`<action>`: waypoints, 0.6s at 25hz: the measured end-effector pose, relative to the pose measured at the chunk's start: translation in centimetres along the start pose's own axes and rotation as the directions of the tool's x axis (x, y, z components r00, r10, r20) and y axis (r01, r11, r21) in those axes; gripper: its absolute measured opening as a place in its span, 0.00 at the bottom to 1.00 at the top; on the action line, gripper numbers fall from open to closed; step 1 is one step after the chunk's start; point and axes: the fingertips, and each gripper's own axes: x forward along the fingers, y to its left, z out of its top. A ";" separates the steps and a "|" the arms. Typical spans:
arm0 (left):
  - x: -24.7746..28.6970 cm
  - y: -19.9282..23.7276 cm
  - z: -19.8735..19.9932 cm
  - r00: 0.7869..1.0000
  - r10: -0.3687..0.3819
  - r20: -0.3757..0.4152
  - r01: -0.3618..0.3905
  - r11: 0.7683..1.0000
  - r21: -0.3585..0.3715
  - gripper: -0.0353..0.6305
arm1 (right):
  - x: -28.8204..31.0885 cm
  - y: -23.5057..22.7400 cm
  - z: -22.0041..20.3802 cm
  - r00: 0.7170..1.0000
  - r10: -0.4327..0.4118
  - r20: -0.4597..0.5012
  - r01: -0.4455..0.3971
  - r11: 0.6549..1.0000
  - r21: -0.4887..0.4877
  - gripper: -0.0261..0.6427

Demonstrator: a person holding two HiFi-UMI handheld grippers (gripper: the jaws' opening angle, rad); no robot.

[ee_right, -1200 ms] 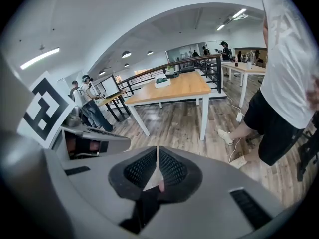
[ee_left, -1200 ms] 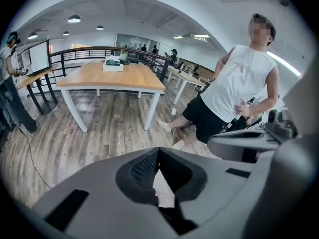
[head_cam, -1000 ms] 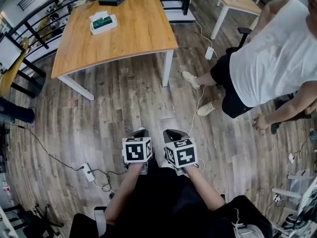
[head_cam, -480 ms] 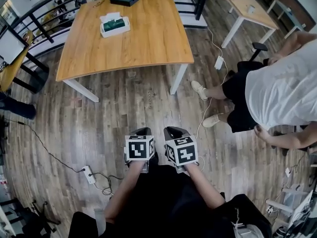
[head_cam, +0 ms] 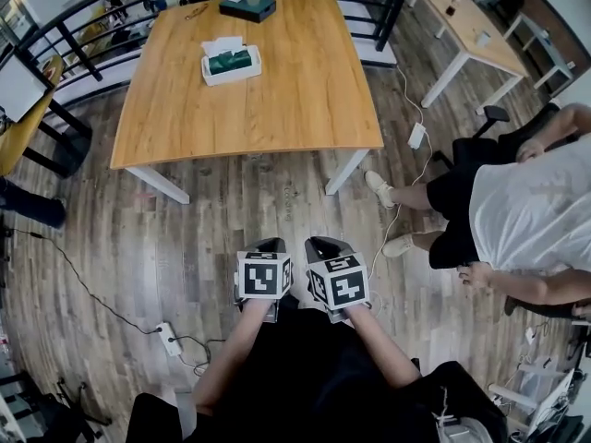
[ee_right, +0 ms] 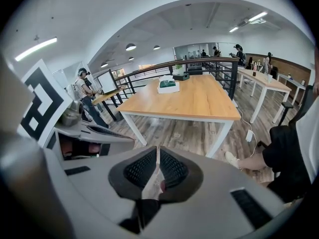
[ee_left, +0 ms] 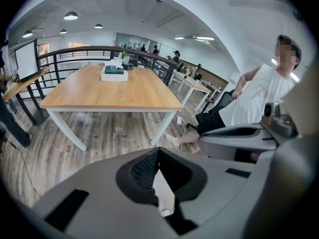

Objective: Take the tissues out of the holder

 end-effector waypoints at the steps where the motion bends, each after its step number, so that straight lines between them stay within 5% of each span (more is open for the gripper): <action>1: 0.2 0.6 0.4 1.000 -0.004 -0.001 0.004 1.000 -0.001 0.06 | 0.6 0.2 0.5 1.000 -0.001 -0.003 0.001 1.000 -0.002 0.06; 15: 2.2 5.7 3.7 0.999 -0.025 -0.032 0.024 1.000 -0.014 0.06 | 5.6 0.3 4.6 0.999 -0.018 -0.041 0.020 0.999 0.039 0.06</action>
